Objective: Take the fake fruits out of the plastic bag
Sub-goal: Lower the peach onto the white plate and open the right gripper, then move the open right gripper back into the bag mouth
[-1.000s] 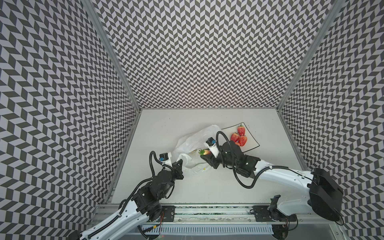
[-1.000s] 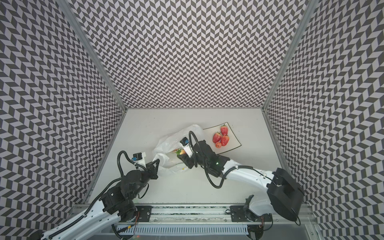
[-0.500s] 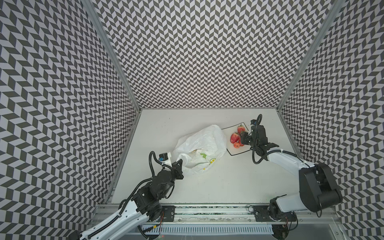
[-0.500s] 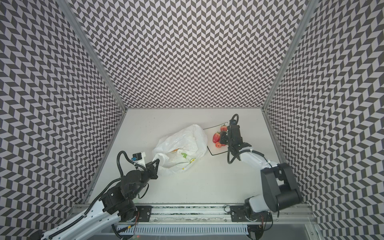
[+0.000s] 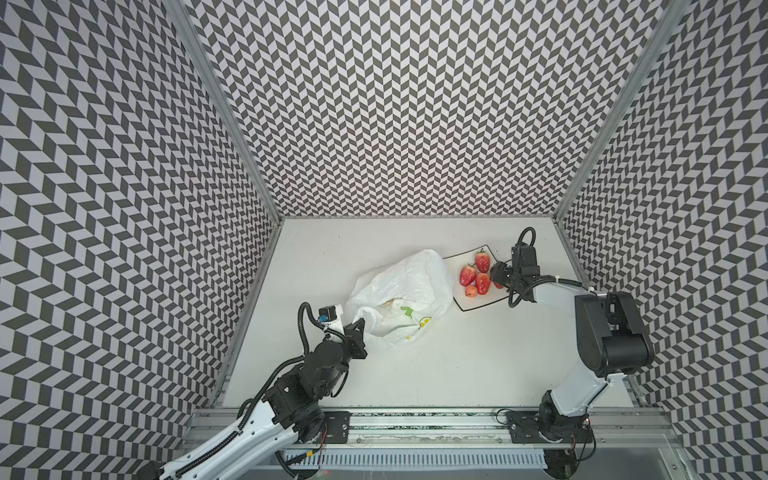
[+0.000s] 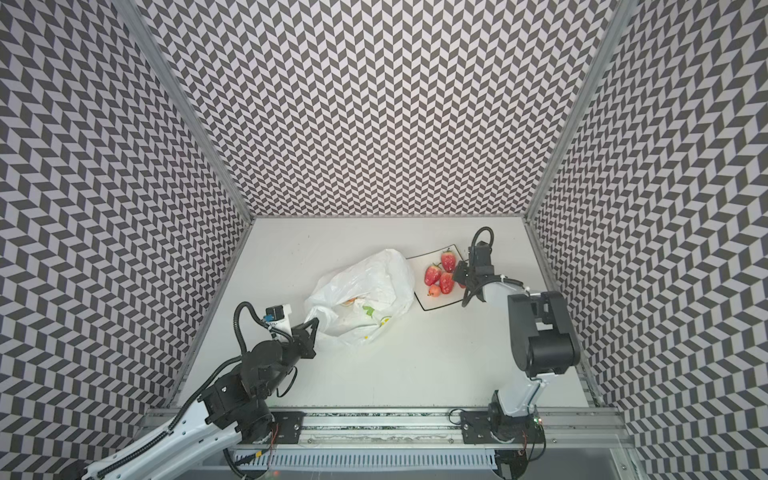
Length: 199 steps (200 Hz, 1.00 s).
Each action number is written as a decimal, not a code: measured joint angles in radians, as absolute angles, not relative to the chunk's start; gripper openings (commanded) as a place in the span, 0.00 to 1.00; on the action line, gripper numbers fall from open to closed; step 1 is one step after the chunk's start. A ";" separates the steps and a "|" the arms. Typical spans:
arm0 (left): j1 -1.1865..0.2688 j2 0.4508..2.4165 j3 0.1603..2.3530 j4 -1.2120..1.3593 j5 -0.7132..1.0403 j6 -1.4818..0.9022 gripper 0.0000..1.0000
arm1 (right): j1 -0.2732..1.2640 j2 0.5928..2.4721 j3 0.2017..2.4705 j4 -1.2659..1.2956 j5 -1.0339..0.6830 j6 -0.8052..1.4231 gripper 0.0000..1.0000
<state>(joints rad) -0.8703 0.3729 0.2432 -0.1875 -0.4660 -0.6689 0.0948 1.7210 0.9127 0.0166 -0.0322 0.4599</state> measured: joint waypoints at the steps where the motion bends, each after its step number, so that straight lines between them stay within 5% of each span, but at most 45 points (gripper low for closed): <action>1: -0.870 0.373 0.243 -0.187 -0.466 -0.669 0.00 | 0.095 1.721 0.913 0.017 -0.032 0.462 0.61; 70: -0.870 0.373 0.244 -0.157 -0.466 -0.666 0.00 | 0.080 1.602 0.879 0.000 -0.059 0.454 0.73; 114: -0.870 0.367 0.244 -0.156 -0.468 -0.671 0.00 | 0.114 1.371 0.838 -0.027 -0.107 0.411 0.59; 158: -0.870 0.336 0.244 -0.155 -0.478 -0.681 0.00 | 0.462 1.216 0.820 0.041 -0.139 0.242 0.45; 199: -0.870 0.331 0.245 -0.161 -0.480 -0.693 0.00 | 0.760 1.301 0.813 0.170 -0.189 0.032 0.40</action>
<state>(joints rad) -0.8703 0.3313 0.2451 -0.1612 -0.4801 -0.6933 0.7601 1.3006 0.8135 0.1696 -0.1890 0.0319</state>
